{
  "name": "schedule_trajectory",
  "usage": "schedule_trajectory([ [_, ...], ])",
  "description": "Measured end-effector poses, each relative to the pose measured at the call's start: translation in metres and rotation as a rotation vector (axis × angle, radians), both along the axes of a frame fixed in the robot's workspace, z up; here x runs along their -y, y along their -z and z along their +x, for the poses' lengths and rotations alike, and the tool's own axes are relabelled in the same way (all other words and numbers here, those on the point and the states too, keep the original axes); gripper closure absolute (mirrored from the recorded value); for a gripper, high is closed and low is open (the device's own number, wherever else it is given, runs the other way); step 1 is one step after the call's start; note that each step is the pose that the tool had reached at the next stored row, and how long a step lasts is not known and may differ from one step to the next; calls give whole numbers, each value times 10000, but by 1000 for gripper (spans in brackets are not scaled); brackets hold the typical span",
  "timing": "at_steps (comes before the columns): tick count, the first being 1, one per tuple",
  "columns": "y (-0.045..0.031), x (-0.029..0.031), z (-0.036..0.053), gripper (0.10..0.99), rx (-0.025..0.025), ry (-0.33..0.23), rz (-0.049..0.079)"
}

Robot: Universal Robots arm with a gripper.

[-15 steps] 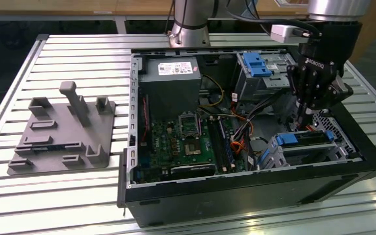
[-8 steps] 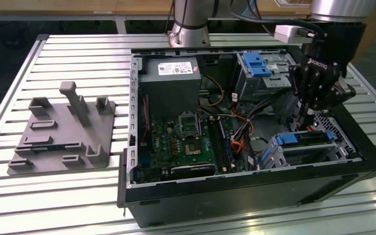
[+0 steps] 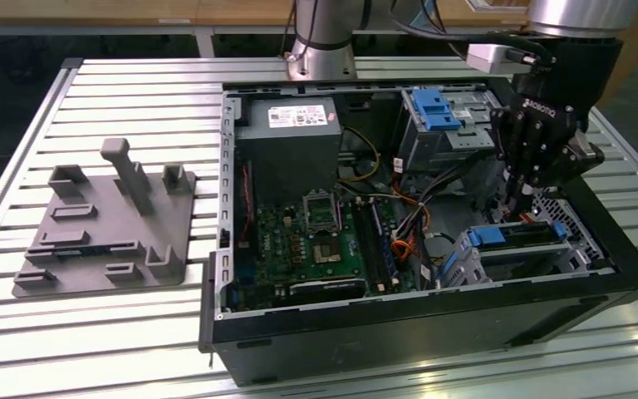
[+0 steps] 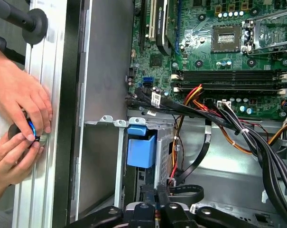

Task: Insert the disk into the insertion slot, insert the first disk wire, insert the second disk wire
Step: 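Insert the second disk wire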

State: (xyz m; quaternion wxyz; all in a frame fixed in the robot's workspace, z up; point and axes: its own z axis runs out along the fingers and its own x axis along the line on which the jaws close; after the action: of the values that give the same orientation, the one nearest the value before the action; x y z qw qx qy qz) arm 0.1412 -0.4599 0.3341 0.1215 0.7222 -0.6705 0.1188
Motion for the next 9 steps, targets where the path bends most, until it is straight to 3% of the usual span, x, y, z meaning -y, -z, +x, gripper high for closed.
schedule_trajectory([
  [1,-5,0,0,933,0,0,1],
  [2,-12,0,0,871,0,0,1],
  [6,-46,0,0,871,0,0,16],
  [9,-73,0,0,871,0,-1,120],
])
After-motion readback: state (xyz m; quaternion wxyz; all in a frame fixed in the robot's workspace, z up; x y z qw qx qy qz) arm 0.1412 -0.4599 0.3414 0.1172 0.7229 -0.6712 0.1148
